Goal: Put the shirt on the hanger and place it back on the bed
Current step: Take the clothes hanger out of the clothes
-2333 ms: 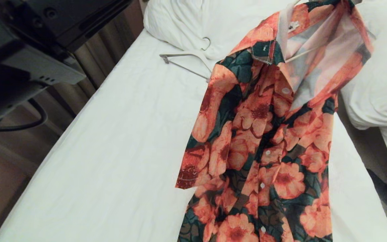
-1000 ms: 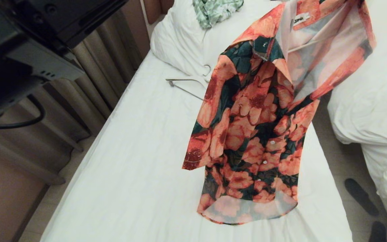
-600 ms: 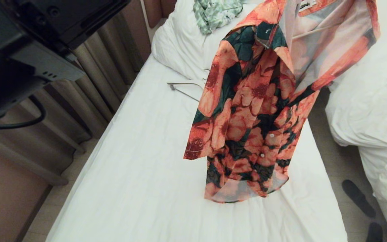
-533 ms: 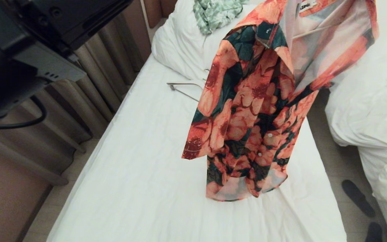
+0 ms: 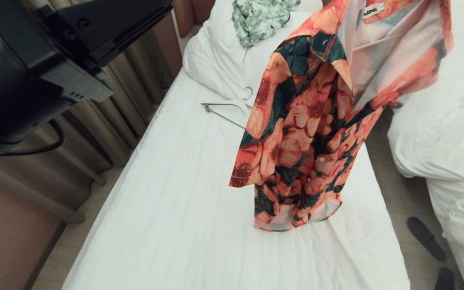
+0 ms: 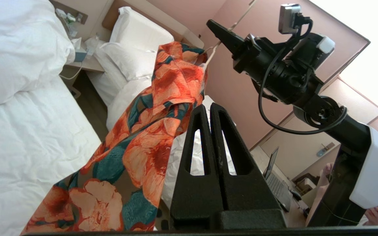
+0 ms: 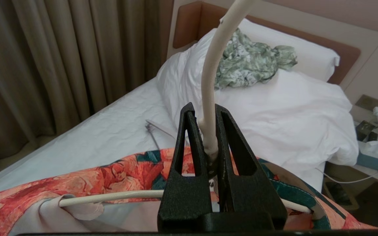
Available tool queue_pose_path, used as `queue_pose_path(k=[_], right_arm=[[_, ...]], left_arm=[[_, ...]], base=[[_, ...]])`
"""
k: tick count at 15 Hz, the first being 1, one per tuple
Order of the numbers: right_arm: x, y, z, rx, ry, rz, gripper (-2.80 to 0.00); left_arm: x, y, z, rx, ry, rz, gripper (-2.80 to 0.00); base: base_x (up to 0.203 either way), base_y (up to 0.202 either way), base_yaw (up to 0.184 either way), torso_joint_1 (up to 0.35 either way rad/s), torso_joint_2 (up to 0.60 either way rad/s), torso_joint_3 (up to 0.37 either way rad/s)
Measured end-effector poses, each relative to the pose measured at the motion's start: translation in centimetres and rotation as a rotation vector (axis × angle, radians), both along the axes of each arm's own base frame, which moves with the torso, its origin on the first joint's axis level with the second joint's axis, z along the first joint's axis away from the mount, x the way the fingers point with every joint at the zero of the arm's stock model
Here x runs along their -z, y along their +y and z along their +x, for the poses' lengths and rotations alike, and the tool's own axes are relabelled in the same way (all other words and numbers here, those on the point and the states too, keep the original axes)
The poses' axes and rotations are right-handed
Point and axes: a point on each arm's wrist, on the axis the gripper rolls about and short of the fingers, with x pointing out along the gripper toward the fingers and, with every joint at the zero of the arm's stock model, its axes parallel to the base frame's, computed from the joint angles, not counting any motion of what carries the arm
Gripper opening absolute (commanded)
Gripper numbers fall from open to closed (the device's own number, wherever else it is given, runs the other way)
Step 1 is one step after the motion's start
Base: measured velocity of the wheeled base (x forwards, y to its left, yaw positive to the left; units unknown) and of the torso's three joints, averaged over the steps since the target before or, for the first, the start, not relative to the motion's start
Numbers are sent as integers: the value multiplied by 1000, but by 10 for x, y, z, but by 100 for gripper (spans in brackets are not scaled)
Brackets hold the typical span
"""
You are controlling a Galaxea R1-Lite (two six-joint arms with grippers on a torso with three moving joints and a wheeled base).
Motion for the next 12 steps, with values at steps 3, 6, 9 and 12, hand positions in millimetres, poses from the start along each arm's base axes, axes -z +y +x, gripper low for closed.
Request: queue_pose_path(k=[3, 6, 9, 12], right_arm=[[3, 0, 4, -13, 34, 28, -280], [10, -5, 10, 17, 96, 19, -280], [14, -9, 14, 82, 148, 16, -280], [15, -9, 18, 154, 153, 37, -280]], left_arm=[[2, -3, 4, -12, 4, 26, -280], [14, -12, 19, -64, 60, 179, -280], [28, -29, 41, -184, 98, 297, -280], [41, -50, 55, -339, 91, 391, -280]], base=[[0, 0, 0, 7, -17, -4], [0, 0, 0, 0, 0, 0], [0, 0, 0, 0, 0, 0], [0, 0, 0, 0, 0, 0]])
